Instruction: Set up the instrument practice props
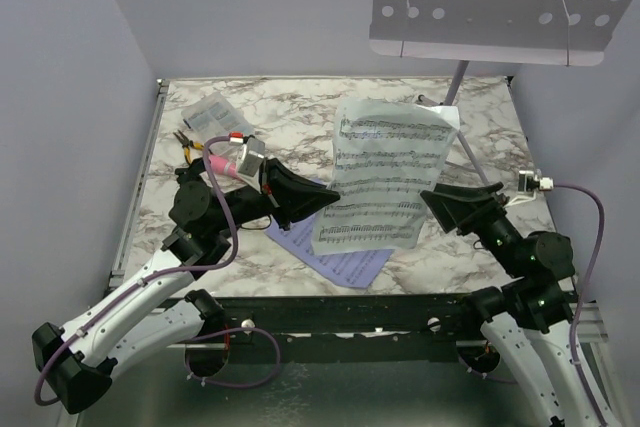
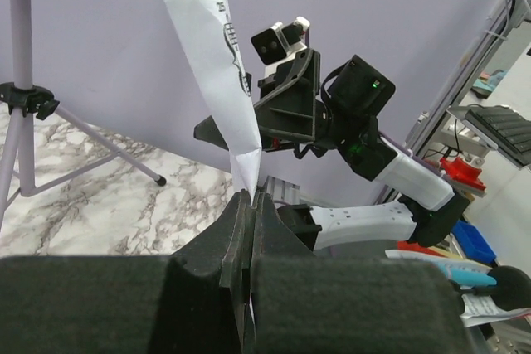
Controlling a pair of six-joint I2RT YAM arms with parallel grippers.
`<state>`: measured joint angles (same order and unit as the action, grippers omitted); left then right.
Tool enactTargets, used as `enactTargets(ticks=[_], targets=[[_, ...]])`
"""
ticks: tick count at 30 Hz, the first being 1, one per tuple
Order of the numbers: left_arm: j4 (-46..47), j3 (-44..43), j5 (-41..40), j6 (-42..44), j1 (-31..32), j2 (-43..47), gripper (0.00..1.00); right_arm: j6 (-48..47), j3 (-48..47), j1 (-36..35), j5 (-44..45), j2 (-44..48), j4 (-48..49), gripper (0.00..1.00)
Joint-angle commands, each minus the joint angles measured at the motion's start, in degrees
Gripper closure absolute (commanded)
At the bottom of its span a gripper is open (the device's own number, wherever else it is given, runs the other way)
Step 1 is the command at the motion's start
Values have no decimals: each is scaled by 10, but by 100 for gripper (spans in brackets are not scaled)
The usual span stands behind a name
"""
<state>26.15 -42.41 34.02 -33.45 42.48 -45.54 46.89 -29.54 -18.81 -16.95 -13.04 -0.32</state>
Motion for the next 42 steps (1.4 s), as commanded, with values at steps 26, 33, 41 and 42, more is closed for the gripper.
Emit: enactTargets(ticks=[26,33,41,42], targets=[[152,79,-152,-193,-3,-75,55,87,27,-3,-42,-132,177,100],[148,71,-129,-243,-19,-79,17,34,17,-3,-23,-58,89,100],[161,57,-106,-270,-22,-119,17,-26,-40,-3,-53,-104,40,100],[161,57,-108,-268,-24,-120,18,-32,-51,-3,-44,-115,22,100]])
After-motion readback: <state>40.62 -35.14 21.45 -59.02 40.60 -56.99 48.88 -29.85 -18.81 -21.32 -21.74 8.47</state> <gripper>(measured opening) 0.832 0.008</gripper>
